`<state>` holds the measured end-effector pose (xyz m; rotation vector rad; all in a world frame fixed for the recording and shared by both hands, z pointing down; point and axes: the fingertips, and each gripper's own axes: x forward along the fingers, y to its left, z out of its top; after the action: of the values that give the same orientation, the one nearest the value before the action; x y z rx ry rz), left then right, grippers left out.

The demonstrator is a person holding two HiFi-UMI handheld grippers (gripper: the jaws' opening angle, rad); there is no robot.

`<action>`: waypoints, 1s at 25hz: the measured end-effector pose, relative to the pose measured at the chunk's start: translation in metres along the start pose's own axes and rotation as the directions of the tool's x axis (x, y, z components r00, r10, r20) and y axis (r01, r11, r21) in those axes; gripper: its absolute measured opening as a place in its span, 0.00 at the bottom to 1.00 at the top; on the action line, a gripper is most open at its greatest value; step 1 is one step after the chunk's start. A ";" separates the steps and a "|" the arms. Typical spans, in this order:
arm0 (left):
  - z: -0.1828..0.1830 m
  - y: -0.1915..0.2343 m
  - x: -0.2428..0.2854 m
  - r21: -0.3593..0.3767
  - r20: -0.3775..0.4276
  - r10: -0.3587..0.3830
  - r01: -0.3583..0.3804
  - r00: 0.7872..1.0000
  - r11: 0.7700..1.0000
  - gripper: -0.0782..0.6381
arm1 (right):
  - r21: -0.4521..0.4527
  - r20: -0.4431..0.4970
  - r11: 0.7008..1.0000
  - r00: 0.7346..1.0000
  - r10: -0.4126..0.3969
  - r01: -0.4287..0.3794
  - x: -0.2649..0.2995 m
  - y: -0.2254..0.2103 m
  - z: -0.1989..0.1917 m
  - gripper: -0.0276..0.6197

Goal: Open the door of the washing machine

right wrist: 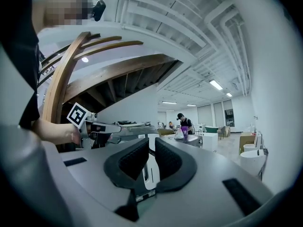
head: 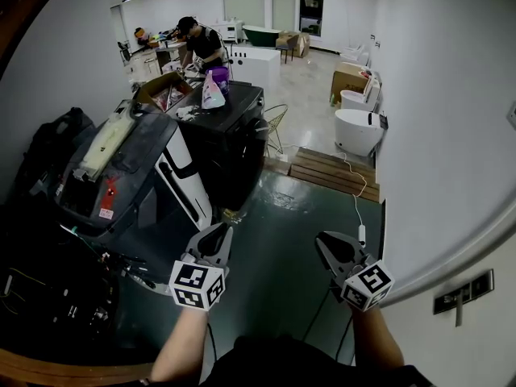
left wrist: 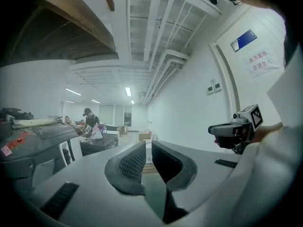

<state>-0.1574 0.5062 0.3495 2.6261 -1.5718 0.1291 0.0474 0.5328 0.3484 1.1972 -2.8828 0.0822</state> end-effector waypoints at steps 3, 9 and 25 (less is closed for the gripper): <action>-0.001 0.001 0.000 -0.004 -0.010 0.003 -0.003 1.000 1.000 0.21 | 0.001 -0.011 1.000 1.000 0.002 -0.002 0.000 -0.005 0.002 0.18; 0.000 -0.002 0.004 -0.018 -0.005 0.002 -0.002 1.000 1.000 0.42 | 0.025 -0.040 1.000 0.999 -0.001 0.002 -0.002 -0.013 -0.004 0.40; -0.005 -0.063 0.037 -0.014 -0.015 -0.081 0.081 0.997 0.997 0.73 | 0.069 -0.048 0.997 0.998 0.039 -0.035 -0.044 -0.032 -0.018 0.72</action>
<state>-0.0843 0.5043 0.3572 2.6670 -1.4535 0.1332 0.1016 0.5422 0.3658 1.1350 -2.8815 0.2094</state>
